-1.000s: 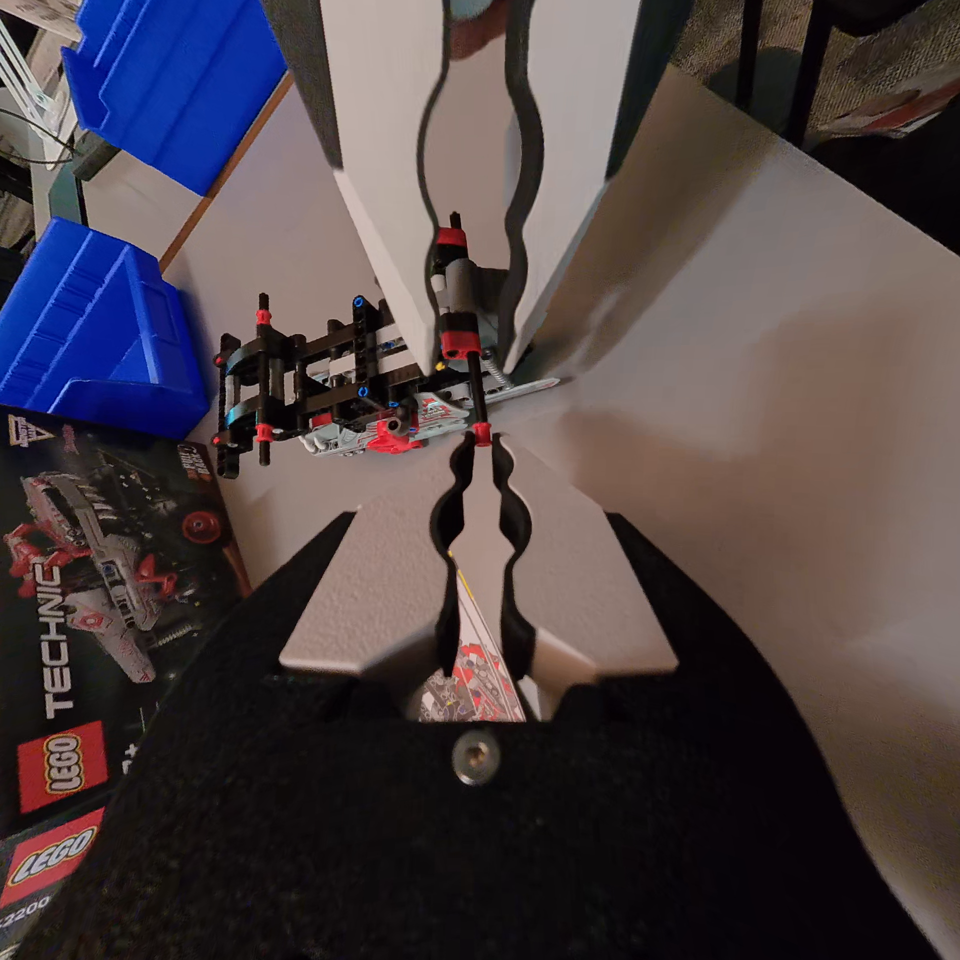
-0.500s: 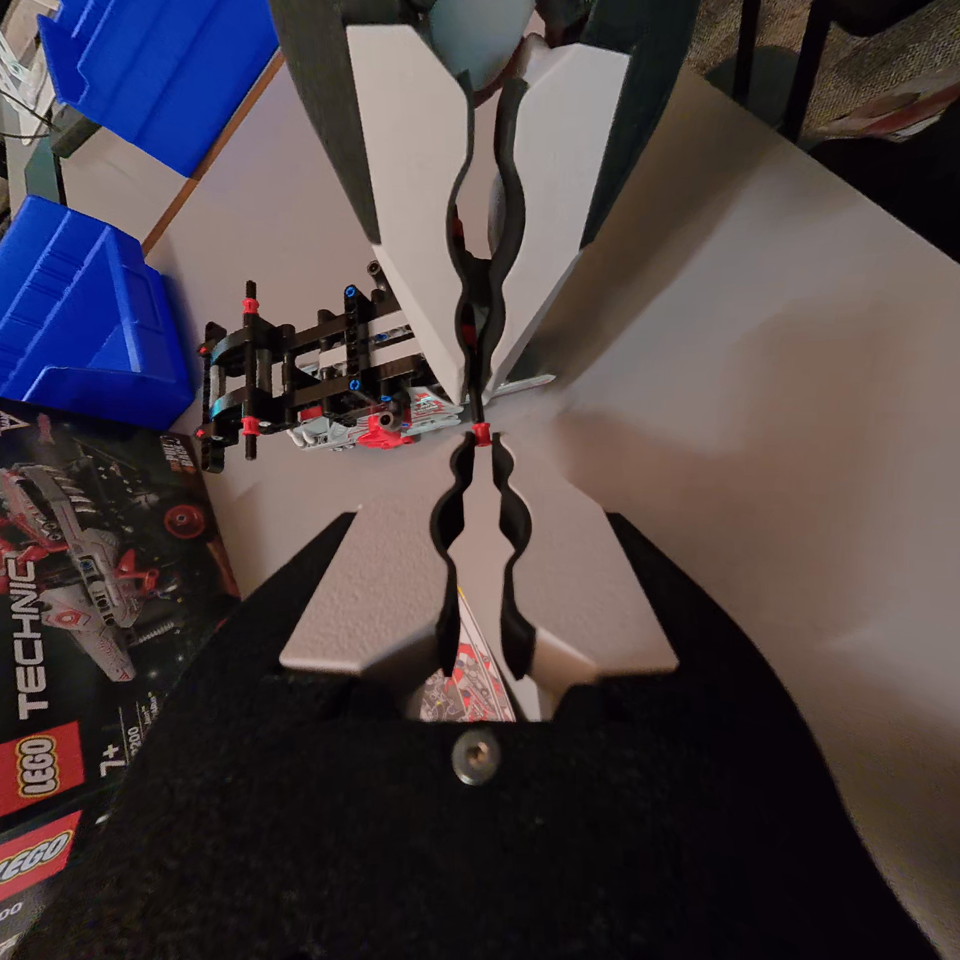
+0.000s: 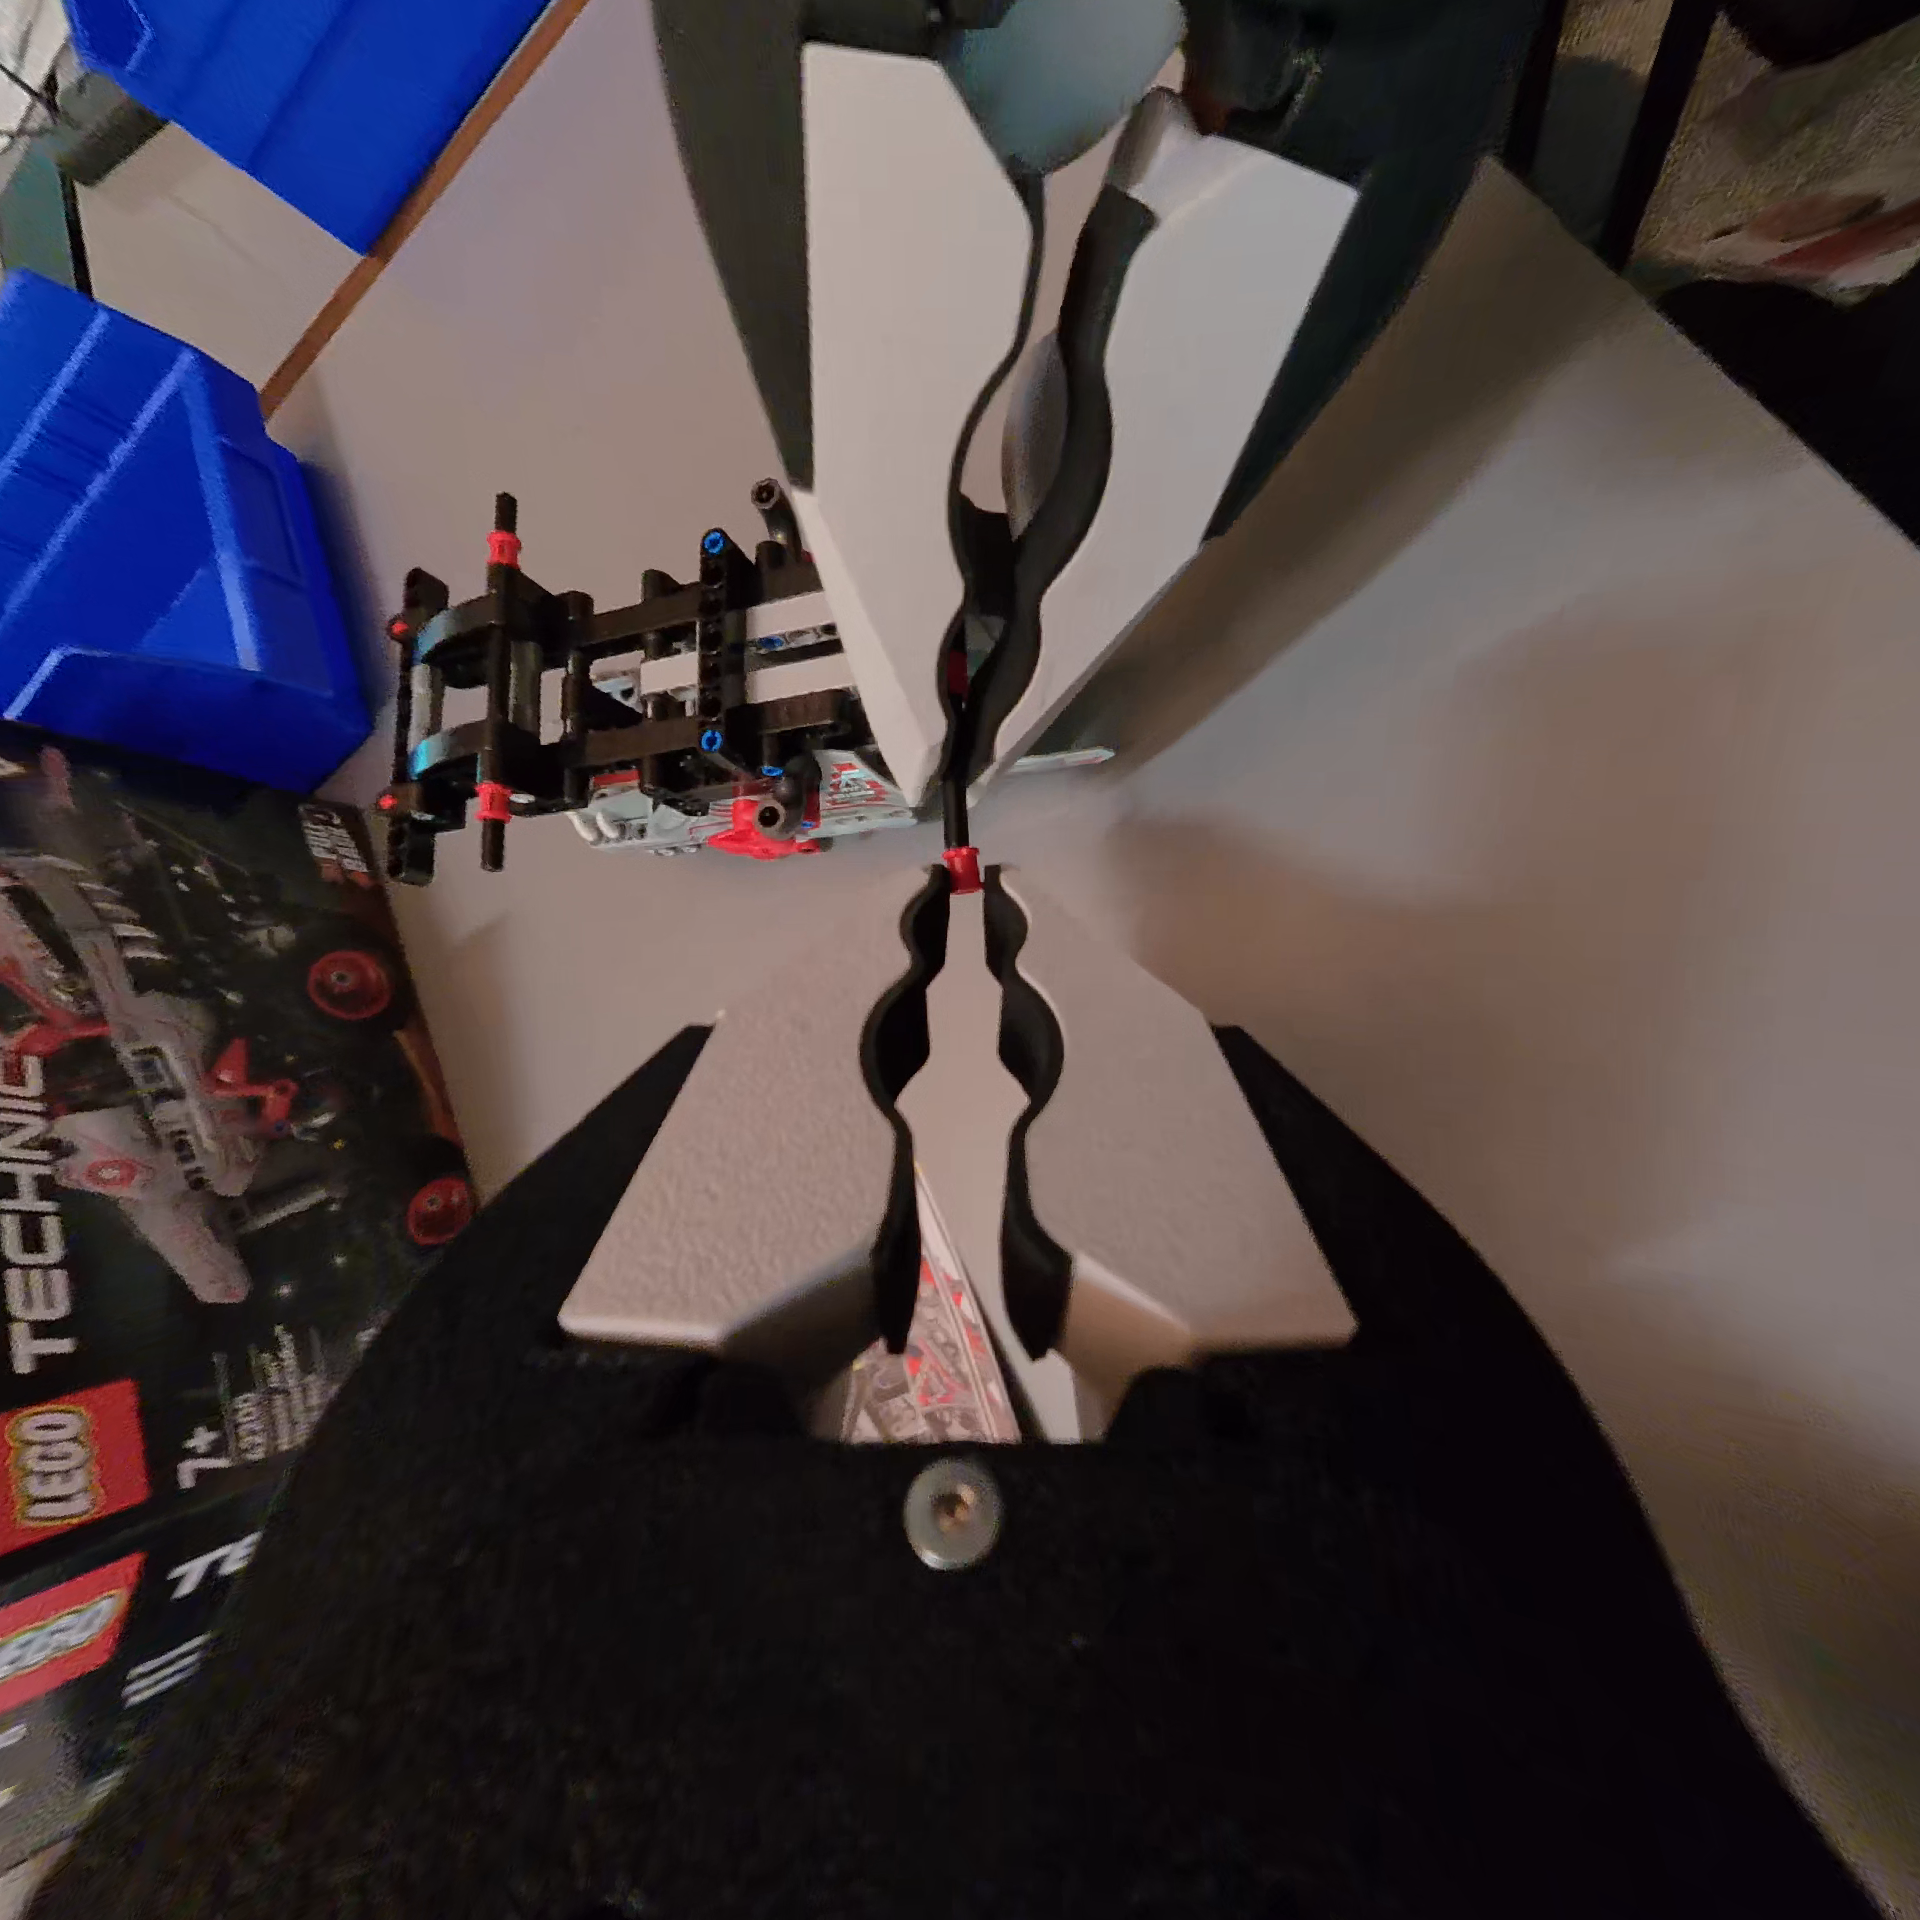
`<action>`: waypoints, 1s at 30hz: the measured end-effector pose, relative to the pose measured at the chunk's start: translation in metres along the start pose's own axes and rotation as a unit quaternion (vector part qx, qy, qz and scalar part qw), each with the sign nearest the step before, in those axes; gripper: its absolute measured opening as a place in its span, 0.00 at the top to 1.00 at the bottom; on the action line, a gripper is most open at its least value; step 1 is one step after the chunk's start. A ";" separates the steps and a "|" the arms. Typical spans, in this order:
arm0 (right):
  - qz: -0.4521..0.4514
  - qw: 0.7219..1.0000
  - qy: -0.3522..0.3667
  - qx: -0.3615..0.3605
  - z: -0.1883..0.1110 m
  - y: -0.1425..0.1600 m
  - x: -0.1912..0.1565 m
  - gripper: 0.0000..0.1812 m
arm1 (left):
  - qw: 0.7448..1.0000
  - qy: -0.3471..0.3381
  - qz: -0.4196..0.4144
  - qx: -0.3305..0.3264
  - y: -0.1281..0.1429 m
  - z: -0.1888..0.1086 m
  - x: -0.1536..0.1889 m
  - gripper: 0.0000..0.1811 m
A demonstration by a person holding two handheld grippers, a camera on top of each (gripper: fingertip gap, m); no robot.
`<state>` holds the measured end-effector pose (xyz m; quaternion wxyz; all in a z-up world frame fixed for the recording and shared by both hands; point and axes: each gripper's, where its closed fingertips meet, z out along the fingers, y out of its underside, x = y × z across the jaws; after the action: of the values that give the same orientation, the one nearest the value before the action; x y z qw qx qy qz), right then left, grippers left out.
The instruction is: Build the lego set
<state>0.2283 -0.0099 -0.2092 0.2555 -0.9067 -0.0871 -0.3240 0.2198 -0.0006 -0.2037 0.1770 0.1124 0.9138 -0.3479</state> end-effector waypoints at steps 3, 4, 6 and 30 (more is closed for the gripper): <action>-0.008 1.000 0.003 -0.009 -0.001 0.001 0.001 0.99 | 0.999 0.011 -0.035 0.011 -0.002 0.000 0.000 0.98; -0.013 1.000 0.004 -0.013 -0.001 0.002 0.000 0.99 | 0.999 0.015 -0.043 0.011 -0.002 -0.001 0.000 0.98; -0.022 0.999 0.007 -0.022 -0.001 0.002 0.001 0.99 | 0.999 0.010 -0.038 0.001 -0.003 -0.001 0.000 0.98; 0.013 1.000 0.015 0.022 0.001 0.001 0.002 0.98 | 0.951 0.096 -0.233 0.181 -0.006 -0.001 -0.001 0.98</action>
<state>0.2312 -0.0102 -0.2090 0.2812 -0.8970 -0.0787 -0.3318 0.2187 -0.0046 -0.1993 -0.0206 -0.0403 0.8492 -0.5261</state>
